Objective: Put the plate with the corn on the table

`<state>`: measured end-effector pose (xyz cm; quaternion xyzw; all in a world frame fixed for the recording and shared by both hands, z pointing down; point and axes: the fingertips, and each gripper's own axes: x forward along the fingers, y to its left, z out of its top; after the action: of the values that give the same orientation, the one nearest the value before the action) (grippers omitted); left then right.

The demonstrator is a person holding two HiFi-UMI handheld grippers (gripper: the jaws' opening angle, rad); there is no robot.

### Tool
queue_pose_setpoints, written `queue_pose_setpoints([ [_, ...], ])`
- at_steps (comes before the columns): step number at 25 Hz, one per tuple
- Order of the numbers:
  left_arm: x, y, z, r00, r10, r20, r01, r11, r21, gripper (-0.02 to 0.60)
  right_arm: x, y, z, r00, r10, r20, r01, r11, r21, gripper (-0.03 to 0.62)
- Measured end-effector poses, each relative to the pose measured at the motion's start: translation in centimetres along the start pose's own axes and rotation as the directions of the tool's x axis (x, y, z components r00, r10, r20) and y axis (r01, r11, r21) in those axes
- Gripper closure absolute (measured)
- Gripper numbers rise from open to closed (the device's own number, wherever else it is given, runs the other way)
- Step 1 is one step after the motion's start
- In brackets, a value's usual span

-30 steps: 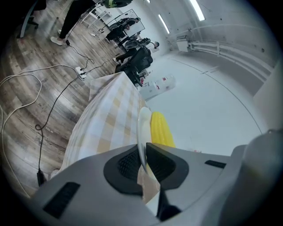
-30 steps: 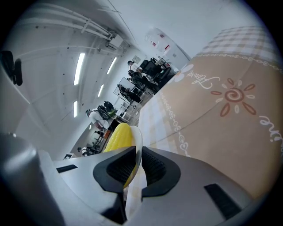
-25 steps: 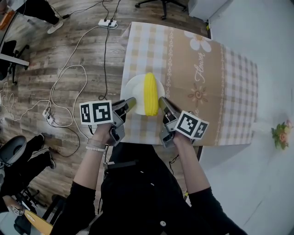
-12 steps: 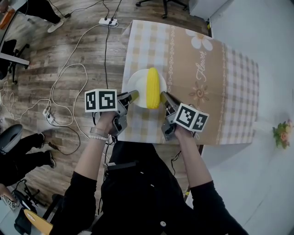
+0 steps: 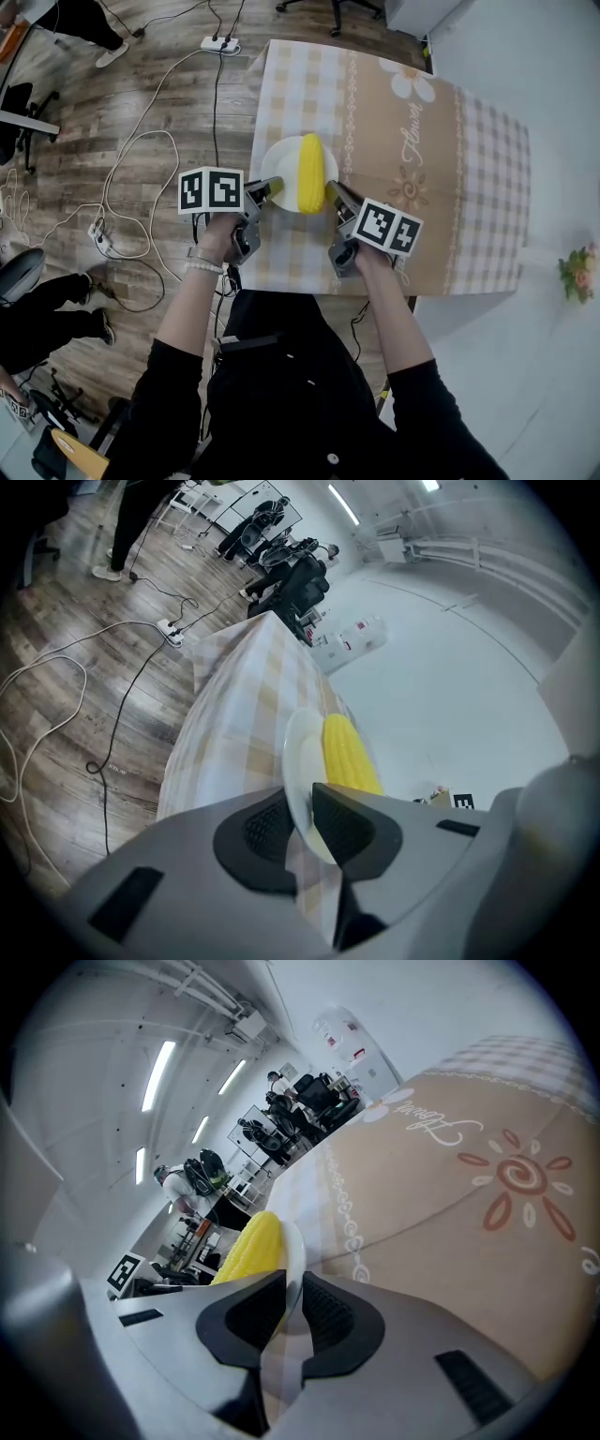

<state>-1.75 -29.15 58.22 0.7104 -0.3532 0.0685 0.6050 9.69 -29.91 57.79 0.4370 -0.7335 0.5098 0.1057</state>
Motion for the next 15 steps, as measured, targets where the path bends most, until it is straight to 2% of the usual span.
queue_pose_setpoints([
  [15,1.1,1.4,0.4,0.996,0.078,-0.033,-0.077,0.996,0.039,0.506,1.4,-1.1,-0.2,0.998,-0.037,-0.041,0.037,0.999,-0.003,0.510],
])
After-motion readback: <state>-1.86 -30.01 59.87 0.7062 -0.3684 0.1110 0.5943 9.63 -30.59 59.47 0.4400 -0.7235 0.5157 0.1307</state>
